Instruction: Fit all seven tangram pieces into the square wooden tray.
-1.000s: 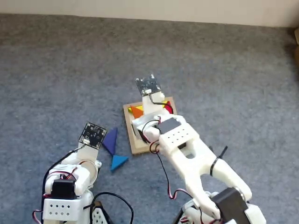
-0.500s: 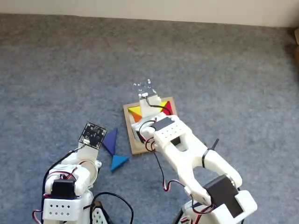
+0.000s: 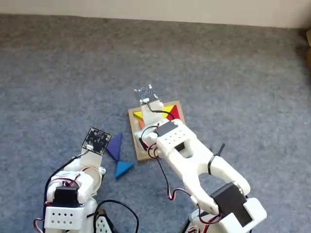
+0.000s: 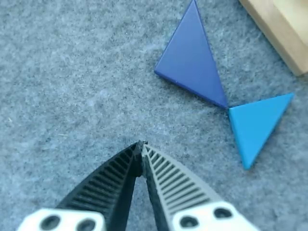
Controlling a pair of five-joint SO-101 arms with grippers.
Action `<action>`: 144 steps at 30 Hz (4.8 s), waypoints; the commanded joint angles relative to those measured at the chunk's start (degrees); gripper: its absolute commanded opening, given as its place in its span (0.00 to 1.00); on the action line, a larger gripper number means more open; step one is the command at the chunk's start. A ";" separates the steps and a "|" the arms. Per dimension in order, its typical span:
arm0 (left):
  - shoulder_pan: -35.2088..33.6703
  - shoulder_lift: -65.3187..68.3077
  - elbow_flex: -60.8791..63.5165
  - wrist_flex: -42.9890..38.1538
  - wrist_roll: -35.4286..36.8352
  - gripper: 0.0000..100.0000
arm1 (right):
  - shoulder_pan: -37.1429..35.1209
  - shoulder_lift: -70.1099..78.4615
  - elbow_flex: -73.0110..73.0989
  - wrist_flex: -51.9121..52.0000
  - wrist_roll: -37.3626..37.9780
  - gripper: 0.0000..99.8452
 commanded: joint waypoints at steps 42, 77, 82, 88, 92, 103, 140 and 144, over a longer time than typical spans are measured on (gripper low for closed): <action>-0.48 -2.86 1.10 0.26 -0.70 0.01 | 4.18 -3.91 5.23 -10.86 7.12 0.01; -0.48 -2.86 1.10 0.26 -0.70 0.01 | 2.77 -6.64 8.04 -23.78 7.12 0.01; -0.48 -2.86 1.10 0.26 -0.70 0.01 | 4.09 -14.64 13.41 -23.60 7.12 0.01; -0.48 -2.86 1.10 0.26 -0.70 0.01 | 8.13 -28.00 21.58 -23.60 7.03 0.01; -0.48 -2.86 1.10 0.26 -0.70 0.01 | 9.36 -37.23 28.00 -23.60 7.12 0.01; -0.48 -2.86 1.10 0.26 -0.70 0.01 | 11.56 -65.98 42.86 -23.87 7.12 0.01; -0.48 -2.86 1.10 0.26 -0.70 0.01 | 37.32 -98.15 63.08 -14.64 6.86 0.01; -0.48 -2.86 1.10 0.26 -0.70 0.01 | 37.58 -98.15 63.08 -0.48 6.86 0.01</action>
